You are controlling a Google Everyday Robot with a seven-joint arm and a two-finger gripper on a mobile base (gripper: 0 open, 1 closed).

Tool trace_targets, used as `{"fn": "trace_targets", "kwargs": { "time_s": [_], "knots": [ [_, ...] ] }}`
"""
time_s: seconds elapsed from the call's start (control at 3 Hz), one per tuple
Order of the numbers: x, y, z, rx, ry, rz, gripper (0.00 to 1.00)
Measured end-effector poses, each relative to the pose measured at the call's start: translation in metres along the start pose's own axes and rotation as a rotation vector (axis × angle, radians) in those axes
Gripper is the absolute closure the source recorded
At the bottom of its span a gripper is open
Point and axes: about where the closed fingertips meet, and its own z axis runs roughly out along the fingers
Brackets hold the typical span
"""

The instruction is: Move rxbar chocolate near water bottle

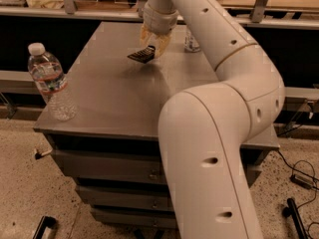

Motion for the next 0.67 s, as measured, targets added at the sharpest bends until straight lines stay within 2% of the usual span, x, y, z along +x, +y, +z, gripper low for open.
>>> {"fn": "trace_targets", "kwargs": {
  "time_s": [0.33, 0.67],
  "knots": [
    [-0.013, 0.010, -0.040, 0.138, -0.142, 0.029, 1.00],
    [-0.020, 0.023, -0.080, 0.241, -0.197, 0.033, 1.00]
  ]
}}
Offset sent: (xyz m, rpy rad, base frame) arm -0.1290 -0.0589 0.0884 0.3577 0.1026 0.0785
